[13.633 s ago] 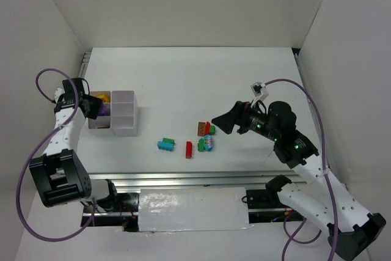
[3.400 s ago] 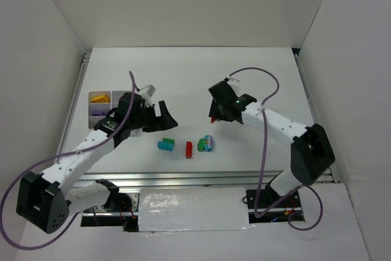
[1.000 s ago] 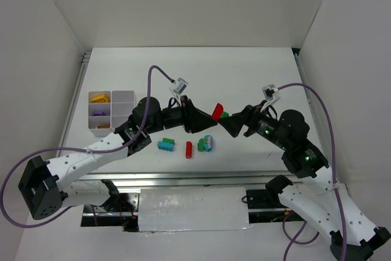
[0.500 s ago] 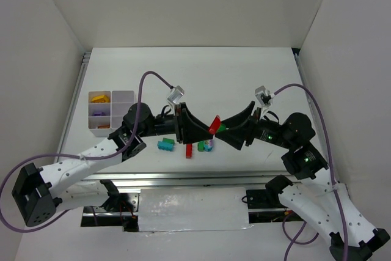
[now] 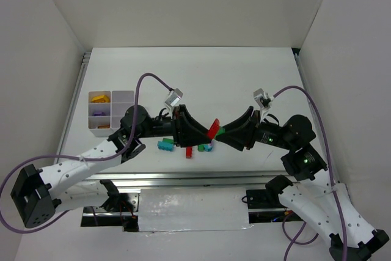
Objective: Sort the legos into containers by color
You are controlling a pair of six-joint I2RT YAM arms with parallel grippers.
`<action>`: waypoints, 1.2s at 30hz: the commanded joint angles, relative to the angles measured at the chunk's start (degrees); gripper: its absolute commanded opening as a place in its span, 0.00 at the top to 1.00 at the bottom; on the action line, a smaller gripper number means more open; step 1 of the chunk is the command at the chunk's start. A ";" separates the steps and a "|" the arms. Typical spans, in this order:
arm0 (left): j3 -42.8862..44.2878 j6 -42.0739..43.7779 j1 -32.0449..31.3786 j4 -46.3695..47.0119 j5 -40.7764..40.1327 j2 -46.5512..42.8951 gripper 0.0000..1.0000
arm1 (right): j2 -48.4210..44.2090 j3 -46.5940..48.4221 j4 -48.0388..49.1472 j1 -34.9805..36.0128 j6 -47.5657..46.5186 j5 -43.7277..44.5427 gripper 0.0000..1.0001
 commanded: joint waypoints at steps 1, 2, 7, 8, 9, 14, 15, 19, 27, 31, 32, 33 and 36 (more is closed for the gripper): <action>-0.81 0.19 0.92 3.88 0.89 -2.23 1.00 | -0.61 0.06 4.29 -0.50 -1.01 -0.94 1.00; -0.98 0.20 1.53 3.62 0.89 -2.75 1.00 | -0.52 -0.12 4.46 -0.49 -1.10 -1.12 1.00; -0.99 0.28 4.17 1.95 1.59 -4.69 1.00 | -0.17 -0.74 4.56 -0.85 -2.32 -2.88 1.00; -0.73 0.46 5.13 0.29 1.42 -5.47 1.00 | 0.18 -0.56 3.94 -0.85 -2.85 -2.79 1.00; -0.55 0.63 5.67 -0.94 0.46 -6.00 1.00 | 0.18 -0.21 3.24 -0.85 -3.38 -2.70 1.00; 0.94 2.13 9.61 -8.15 -2.62 -9.69 1.00 | -0.43 -0.47 0.51 -1.20 -5.23 -1.12 1.00; 1.21 2.22 10.41 -9.90 -3.06 -10.14 1.00 | -0.52 -0.82 0.51 -1.28 -5.23 -1.03 1.00; 2.26 2.92 14.88 -16.50 -5.60 -12.77 1.00 | -0.87 -1.44 -0.46 -1.46 -5.58 0.28 1.00; 12.97 0.84 20.70 -50.21 -40.10 -14.28 1.00 | 0.18 0.49 -5.64 -1.55 -6.46 7.74 1.00; 18.87 -8.06 25.60 -69.49 -58.95 -10.23 1.00 | 1.41 1.64 -9.41 -1.55 -5.58 12.76 1.00; 18.70 -9.20 26.84 -70.99 -59.75 -9.27 1.00 | 1.59 2.16 -9.95 -1.55 -5.32 13.64 1.00; 18.44 -11.30 28.07 -71.44 -59.93 -9.00 1.00 | 1.77 2.43 -10.65 -1.55 -4.97 14.60 1.00; 18.09 -15.17 30.72 -72.23 -62.46 -7.16 1.00 | 2.03 2.87 -12.32 -1.55 -4.61 17.07 1.00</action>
